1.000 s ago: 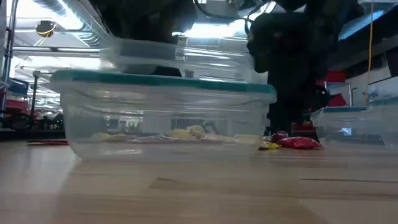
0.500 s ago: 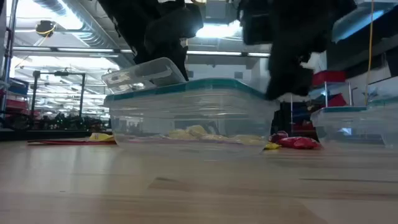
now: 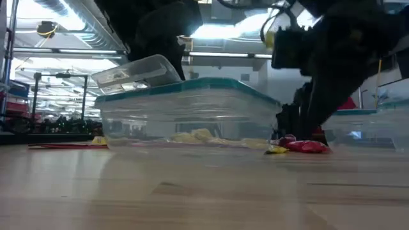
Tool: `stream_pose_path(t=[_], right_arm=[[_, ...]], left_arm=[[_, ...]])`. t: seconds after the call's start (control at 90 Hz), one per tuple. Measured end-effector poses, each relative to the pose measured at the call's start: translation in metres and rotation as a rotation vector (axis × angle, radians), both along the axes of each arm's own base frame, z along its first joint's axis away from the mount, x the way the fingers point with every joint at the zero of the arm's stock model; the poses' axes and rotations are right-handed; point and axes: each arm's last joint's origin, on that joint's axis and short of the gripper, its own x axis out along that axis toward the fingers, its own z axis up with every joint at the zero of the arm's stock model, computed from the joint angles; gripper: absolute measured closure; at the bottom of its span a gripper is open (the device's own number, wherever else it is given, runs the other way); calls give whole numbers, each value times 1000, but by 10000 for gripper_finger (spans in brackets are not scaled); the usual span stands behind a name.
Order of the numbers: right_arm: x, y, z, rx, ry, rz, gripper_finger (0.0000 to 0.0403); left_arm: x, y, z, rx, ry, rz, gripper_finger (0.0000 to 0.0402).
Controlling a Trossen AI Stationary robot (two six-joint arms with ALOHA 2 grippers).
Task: Sort candy
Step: Open the rectangular transparent bin
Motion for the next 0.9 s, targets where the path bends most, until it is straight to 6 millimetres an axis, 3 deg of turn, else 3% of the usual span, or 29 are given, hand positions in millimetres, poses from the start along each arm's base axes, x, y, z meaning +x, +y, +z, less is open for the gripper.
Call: stream_pose_path(t=[0.211, 0.5, 0.611, 0.756, 0.9], right_arm=[[-1, -1, -8, 27, -108, -8, 214], [3, -2, -5, 24, -213, -39, 214], [6, -5, -4, 24, -240, -57, 214], [11, -16, -2, 20, -269, -95, 214], [17, -25, -2, 38, -305, -94, 214]], left_arm=[[-3, 0, 5, -22, -1, 11, 401], [-22, 7, 42, -114, -47, 63, 401], [-20, 13, 54, -138, -127, 128, 401], [-13, 20, 51, -140, -183, 175, 401], [-6, 25, 36, -146, -196, 194, 401]])
